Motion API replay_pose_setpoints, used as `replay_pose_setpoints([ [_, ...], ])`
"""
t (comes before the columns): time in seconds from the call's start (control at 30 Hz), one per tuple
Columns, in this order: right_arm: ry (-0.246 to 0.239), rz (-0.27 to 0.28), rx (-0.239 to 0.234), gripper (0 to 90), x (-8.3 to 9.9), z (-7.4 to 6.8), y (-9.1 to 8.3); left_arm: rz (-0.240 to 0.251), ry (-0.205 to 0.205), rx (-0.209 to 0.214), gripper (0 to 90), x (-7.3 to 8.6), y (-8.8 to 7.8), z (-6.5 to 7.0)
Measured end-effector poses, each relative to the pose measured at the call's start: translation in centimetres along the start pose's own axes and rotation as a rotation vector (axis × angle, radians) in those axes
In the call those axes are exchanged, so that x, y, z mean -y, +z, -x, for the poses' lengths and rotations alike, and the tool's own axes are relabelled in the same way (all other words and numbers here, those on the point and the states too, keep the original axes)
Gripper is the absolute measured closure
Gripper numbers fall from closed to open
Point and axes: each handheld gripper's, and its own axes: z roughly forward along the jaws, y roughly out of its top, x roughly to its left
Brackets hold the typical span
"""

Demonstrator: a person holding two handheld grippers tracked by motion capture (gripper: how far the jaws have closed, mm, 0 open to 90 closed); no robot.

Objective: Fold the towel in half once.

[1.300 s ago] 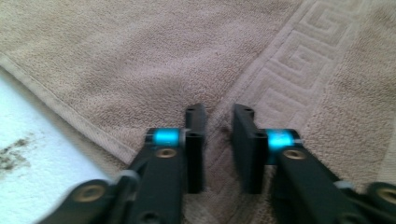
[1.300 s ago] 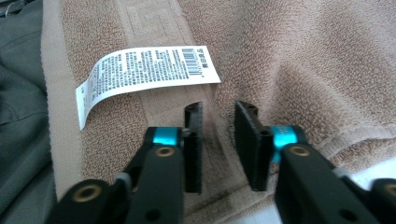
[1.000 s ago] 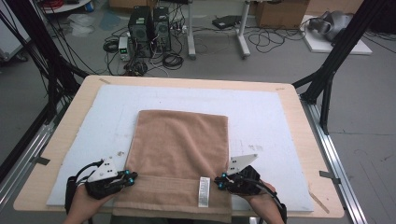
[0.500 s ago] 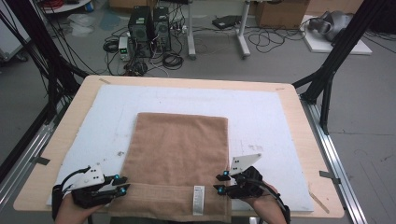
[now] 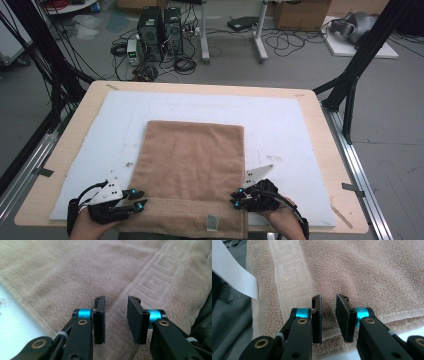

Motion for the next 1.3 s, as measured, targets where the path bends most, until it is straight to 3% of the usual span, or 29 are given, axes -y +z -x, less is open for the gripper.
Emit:
replay_pose_setpoints([
  [0.17, 0.030, 0.061, 0.039, 64.1, -0.1, 0.4, -0.7, 0.026, -0.005, -0.031, 58.3, -0.7, 0.0, -0.7],
  [0.5, 0.104, 0.099, 0.119, 50.8, -0.6, 2.5, -0.9, 0.050, -0.031, -0.071, 49.4, -1.3, 0.8, -1.8],
  [0.73, 0.134, 0.069, 0.195, 49.8, -0.8, 4.4, -0.3, 0.055, -0.039, -0.093, 46.1, -1.5, 1.2, -2.6],
  [0.97, 0.178, 0.102, 0.271, 48.3, -1.9, 7.3, -1.1, 0.069, -0.066, -0.129, 45.4, -1.5, 1.2, -3.7],
  [1.3, 0.189, 0.103, 0.290, 45.4, -2.6, 8.6, -0.8, 0.066, -0.110, -0.173, 44.7, -1.5, 1.6, -5.2],
])
